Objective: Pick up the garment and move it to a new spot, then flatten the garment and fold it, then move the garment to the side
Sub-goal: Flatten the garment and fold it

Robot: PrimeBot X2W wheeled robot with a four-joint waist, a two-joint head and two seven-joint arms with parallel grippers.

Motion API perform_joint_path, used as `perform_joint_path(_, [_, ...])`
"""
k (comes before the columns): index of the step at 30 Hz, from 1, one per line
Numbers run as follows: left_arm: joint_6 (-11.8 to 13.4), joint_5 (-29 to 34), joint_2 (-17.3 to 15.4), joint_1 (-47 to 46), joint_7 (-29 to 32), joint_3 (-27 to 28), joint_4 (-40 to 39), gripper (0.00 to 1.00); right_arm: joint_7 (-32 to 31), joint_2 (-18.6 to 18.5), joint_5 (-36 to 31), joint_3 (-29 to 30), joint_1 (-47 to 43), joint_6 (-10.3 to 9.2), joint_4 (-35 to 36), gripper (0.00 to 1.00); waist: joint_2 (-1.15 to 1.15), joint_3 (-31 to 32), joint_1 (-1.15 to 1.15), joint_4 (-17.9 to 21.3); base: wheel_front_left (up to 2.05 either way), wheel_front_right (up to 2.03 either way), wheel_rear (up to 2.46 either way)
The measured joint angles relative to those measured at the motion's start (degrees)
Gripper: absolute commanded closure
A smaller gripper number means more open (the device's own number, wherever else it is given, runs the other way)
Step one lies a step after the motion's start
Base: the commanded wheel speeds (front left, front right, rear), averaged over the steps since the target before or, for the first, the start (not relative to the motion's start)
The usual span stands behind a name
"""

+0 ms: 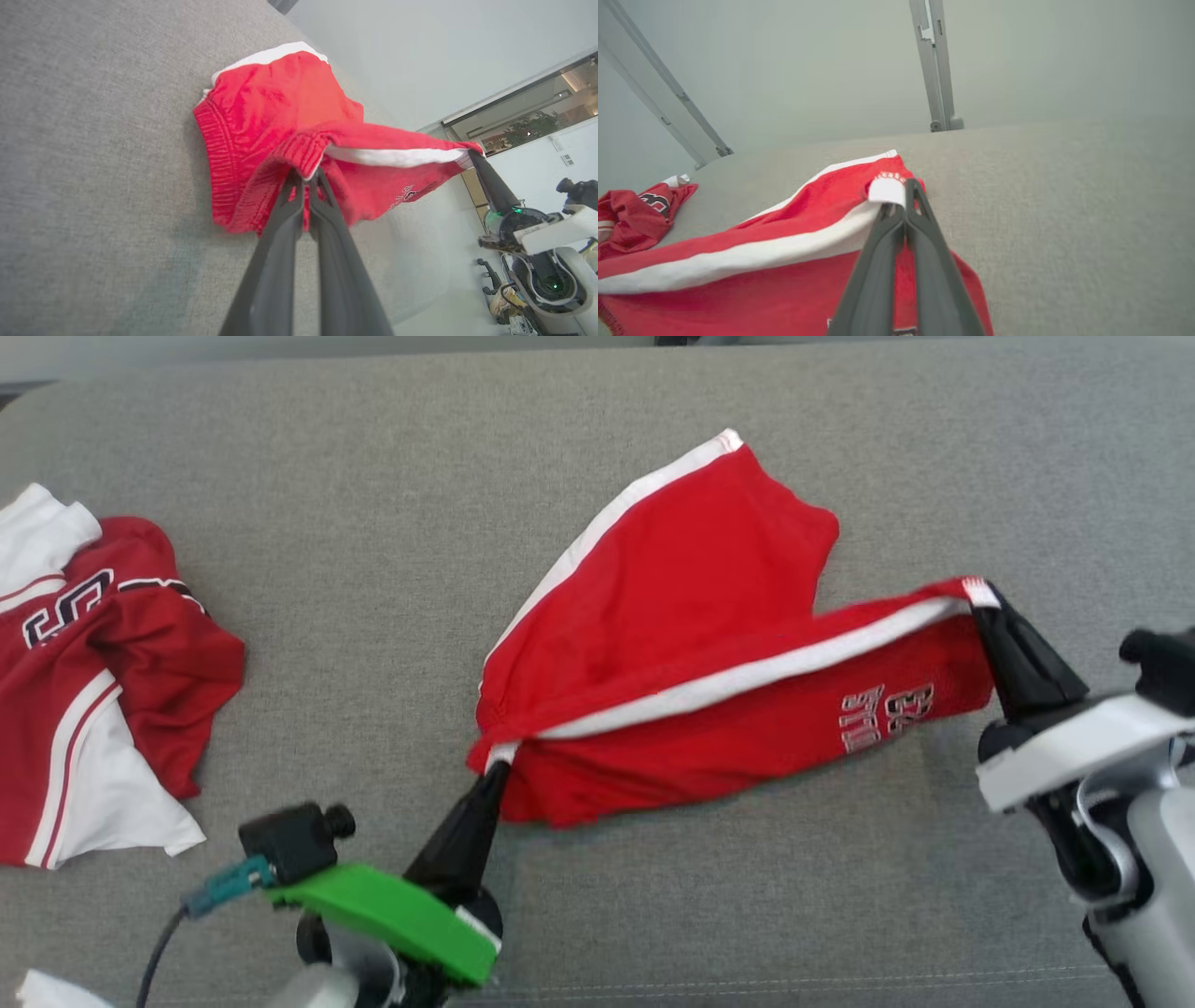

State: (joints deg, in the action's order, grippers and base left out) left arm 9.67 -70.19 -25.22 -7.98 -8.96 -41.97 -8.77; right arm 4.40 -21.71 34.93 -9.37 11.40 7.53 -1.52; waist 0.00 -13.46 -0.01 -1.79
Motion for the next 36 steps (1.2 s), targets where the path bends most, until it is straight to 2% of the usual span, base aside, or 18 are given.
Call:
perform_joint_path(4, [0.98,-2.13,3.66,-8.22,2.26,2.54,2.31,1.0,-2.35,-1.59,-0.94,-1.45,11.27,-0.01,-4.97,1.0,0.0,-3.48,0.0,-1.43,0.0,0.0,0.0])
perform_joint_path(12, [3.71,0.29,7.14,-21.16,5.82,2.31,12.4,1.0,-6.1,-3.15,-0.26,-7.97,29.34,-0.03,-16.82,1.0,0.0,-9.82,0.0,-5.74,0.0,0.0,0.0])
perform_joint_path(19, [1.22,1.74,8.25,-26.19,6.91,1.38,19.62,1.0,-4.65,-1.76,-0.45,-15.73,41.41,-0.02,-28.11,1.0,0.0,-14.4,0.0,-8.9,0.0,0.0,0.0])
perform_joint_path(27, [0.85,3.21,9.54,-29.09,5.88,1.0,23.63,1.0,-2.65,-2.59,0.08,-20.05,46.72,-0.02,-36.96,1.0,0.0,-16.26,0.0,-10.41,0.0,0.0,0.0])
perform_joint_path(29, [0.85,3.24,9.76,-29.11,6.2,0.66,24.15,1.0,-1.72,-2.98,0.19,-21.3,47.08,-0.02,-37.89,0.53,0.0,-16.3,0.01,-10.67,0.0,0.0,0.0])
perform_joint_path(30, [0.85,3.22,9.81,-29.11,6.19,0.69,24.32,1.0,-1.02,-2.99,0.33,-21.65,47.4,-0.02,-38.24,0.0,0.0,-16.35,0.01,-10.72,0.0,0.0,0.0])
perform_joint_path(32, [0.85,3.22,9.64,-29.08,6.09,0.77,24.69,1.0,0.57,-3.2,0.37,-22.31,47.95,-0.02,-38.96,0.0,0.0,-16.34,0.01,-10.59,0.0,0.0,0.0])
perform_joint_path(33, [0.89,3.22,9.55,-29.03,5.81,0.92,24.81,0.75,1.41,-3.42,0.55,-22.46,48.19,-0.02,-39.24,0.0,0.0,-16.31,0.01,-10.48,0.0,0.0,0.0])
perform_joint_path(34, [0.92,3.22,9.46,-29.02,5.7,1.03,24.85,0.59,1.89,-3.66,0.83,-22.71,48.48,-0.02,-39.32,0.0,0.0,-16.29,0.01,-10.35,0.0,0.0,0.0])
perform_joint_path(35, [0.93,3.22,9.36,-28.98,5.39,1.21,24.87,0.32,2.3,-3.75,1.3,-23.08,48.84,-0.03,-39.22,0.0,0.0,-16.28,0.0,-10.18,0.0,0.0,0.0])
perform_joint_path(36, [0.98,3.14,9.33,-28.8,4.81,1.67,24.88,0.0,2.63,-3.8,1.91,-23.52,49.12,-0.02,-38.88,0.0,0.0,-16.23,0.01,-9.98,0.0,0.0,0.0])
